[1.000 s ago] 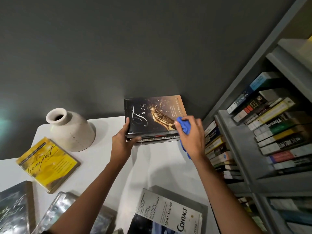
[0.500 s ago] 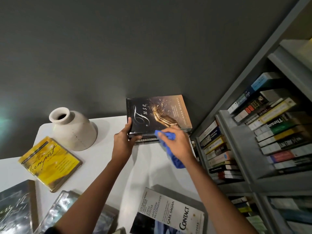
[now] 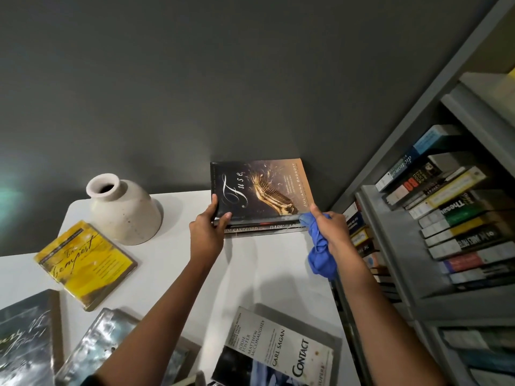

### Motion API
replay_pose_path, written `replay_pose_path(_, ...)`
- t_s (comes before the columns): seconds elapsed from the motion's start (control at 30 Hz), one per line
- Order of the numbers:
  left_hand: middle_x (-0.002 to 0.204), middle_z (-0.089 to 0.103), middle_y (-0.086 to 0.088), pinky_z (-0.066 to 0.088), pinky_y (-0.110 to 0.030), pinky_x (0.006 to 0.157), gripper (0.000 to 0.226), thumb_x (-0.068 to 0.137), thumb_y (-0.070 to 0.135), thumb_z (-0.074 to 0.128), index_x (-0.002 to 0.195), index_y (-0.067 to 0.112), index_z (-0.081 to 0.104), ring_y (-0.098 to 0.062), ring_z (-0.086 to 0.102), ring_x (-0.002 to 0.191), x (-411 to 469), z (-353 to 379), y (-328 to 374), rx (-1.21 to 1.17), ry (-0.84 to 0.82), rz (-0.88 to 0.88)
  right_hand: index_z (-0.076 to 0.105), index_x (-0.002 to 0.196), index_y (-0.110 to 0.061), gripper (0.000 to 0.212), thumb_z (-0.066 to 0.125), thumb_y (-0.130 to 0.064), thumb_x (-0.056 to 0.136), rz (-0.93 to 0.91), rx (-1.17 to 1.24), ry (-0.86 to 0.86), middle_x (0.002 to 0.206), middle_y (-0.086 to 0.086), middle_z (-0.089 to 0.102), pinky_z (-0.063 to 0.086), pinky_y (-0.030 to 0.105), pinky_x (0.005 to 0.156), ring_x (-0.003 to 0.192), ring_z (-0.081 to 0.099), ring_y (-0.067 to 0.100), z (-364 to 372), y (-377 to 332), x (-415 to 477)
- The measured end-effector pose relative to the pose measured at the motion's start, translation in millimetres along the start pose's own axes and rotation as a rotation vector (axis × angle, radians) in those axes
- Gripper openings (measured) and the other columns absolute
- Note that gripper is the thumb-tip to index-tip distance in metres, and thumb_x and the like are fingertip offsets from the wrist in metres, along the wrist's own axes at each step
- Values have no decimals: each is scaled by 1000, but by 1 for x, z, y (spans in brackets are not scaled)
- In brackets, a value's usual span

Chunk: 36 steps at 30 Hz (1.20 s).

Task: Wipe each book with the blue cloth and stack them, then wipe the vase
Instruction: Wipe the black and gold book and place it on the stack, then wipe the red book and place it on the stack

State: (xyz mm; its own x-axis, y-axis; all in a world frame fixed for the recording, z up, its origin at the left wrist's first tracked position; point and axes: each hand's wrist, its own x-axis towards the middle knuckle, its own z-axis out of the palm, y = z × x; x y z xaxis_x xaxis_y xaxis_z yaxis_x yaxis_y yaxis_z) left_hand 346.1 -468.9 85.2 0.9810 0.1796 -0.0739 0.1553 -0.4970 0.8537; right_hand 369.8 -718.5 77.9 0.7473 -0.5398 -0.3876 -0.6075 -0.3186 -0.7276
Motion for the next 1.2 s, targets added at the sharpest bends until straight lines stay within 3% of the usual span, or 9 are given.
replay_pose_path(0.2,136,60,-9,36,-23,98,57,97,26,58,149,14,37,-28,54,127,-1,-12,3,40,-121,-7,37,55,-16,53,61,-51,87,25,19,10,64,9,45,36,33,67,70,45,24,-6,-3,-8)
replay_pose_path(0.3,136,60,-8,39,-20,96,51,98,33,55,145,18,45,-24,54,127,-17,-36,3,81,-187,51,44,59,-14,51,63,-53,84,10,18,-13,71,9,50,39,33,70,74,49,24,-12,-1,-28)
replay_pose_path(0.4,119,69,-5,45,-8,88,37,96,23,61,131,14,61,-19,67,109,-51,-71,-2,-5,-211,106,59,80,-12,36,67,-47,84,-52,100,-65,87,8,61,43,30,72,82,56,21,-14,-3,-68)
replay_pose_path(0.5,98,74,-7,53,-20,79,26,94,17,63,120,14,67,-12,68,79,-85,-106,-15,8,-248,85,62,77,-16,29,70,-43,83,-83,222,-142,78,3,62,45,27,67,73,58,16,-15,-4,-117)
replay_pose_path(0.63,92,74,-6,53,-22,77,21,95,17,62,115,16,68,-11,70,79,-136,-148,-39,83,-292,56,60,71,-20,26,69,-40,85,-127,276,-184,68,-2,60,43,23,57,62,55,9,-19,8,-185)
replay_pose_path(0.9,88,73,4,46,-14,69,15,94,16,62,105,16,72,-7,68,81,-234,-171,-72,108,-322,106,66,75,-16,29,71,-44,81,-101,225,-123,78,5,67,52,34,72,77,64,20,-35,78,-298)
replay_pose_path(1.03,91,72,2,51,-27,77,14,94,11,61,102,13,72,-13,66,82,-268,-154,-78,113,-430,129,61,69,-4,47,71,-49,79,0,199,-41,69,14,62,48,35,64,68,60,26,-44,124,-344)
replay_pose_path(1.13,80,69,6,50,-21,67,15,95,7,58,91,18,67,-1,64,67,-294,-138,-76,11,-600,8,44,55,-13,57,70,-59,75,102,201,27,56,13,46,37,33,57,55,47,22,-50,160,-370)
replay_pose_path(1.2,73,67,1,47,-20,54,15,97,4,54,90,16,61,2,58,49,-312,-126,-78,-48,-738,-99,50,54,-12,56,68,-60,76,182,216,94,59,16,50,44,35,63,58,53,25,-52,184,-382)
